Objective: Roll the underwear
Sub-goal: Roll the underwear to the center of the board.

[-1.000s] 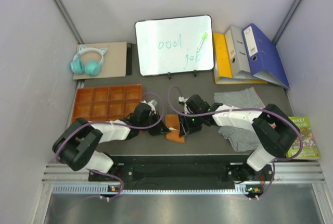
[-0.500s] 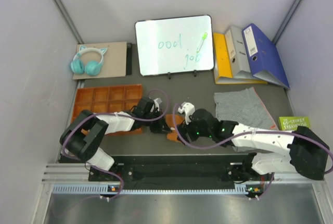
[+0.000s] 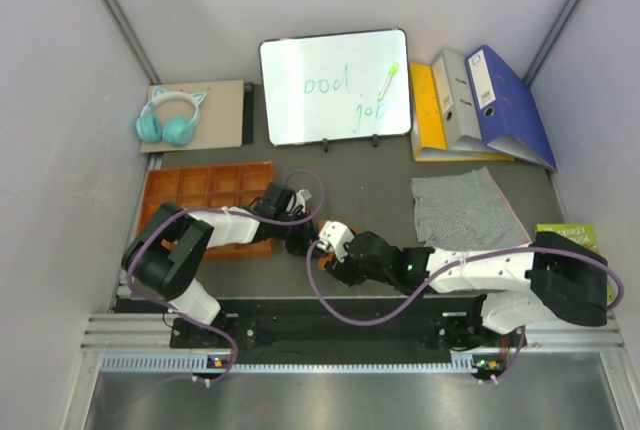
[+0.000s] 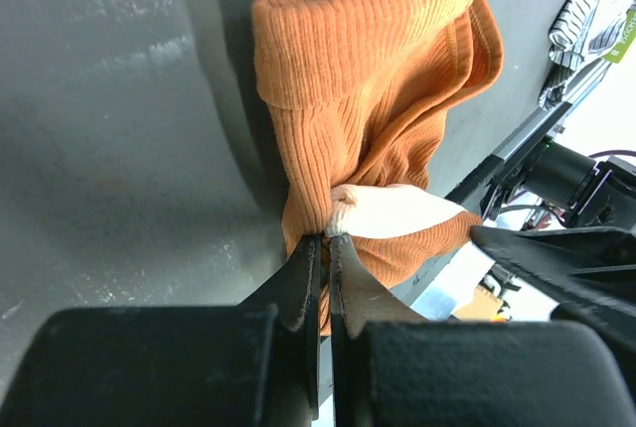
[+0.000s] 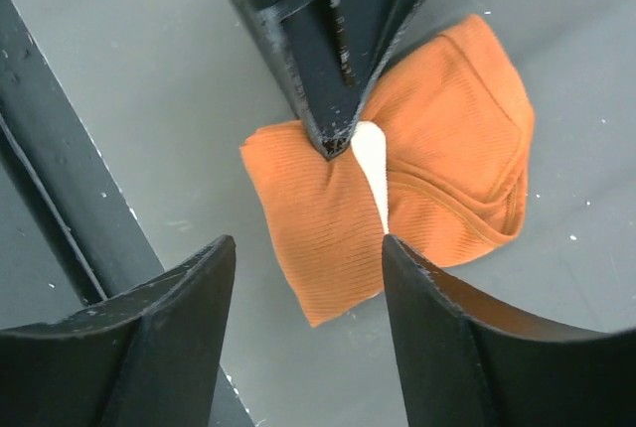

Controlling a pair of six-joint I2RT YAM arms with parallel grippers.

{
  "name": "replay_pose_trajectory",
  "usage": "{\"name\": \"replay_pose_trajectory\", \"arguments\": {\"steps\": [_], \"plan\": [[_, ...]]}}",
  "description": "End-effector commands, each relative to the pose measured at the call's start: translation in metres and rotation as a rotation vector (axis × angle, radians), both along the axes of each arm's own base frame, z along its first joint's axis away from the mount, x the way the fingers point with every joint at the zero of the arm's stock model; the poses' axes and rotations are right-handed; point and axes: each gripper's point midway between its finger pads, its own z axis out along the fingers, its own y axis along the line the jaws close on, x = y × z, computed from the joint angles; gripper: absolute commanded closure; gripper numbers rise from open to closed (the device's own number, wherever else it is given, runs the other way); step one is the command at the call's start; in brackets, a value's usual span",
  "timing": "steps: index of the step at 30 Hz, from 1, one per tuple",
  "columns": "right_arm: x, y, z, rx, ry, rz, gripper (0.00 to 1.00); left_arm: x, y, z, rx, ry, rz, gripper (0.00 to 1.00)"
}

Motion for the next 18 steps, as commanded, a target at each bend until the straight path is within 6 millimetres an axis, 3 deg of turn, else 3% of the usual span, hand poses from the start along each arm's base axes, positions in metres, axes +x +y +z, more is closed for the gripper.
{"name": "replay_pose_trajectory", "arguments": {"steps": [1, 9, 18], "plan": [[0.003, 0.01, 0.004, 0.0, -0.078, 0.027, 0.42, -0.047, 0.034, -0.038, 0.171, 0.184, -0.04, 1.0], [0.006, 0.002, -0.025, -0.102, -0.057, 0.002, 0.56, -0.045, 0.031, -0.036, 0.151, 0.197, -0.044, 1.0], [-0.003, 0.001, -0.055, -0.17, 0.01, 0.021, 0.56, -0.037, 0.027, -0.033, 0.124, 0.191, -0.043, 1.0]]}}
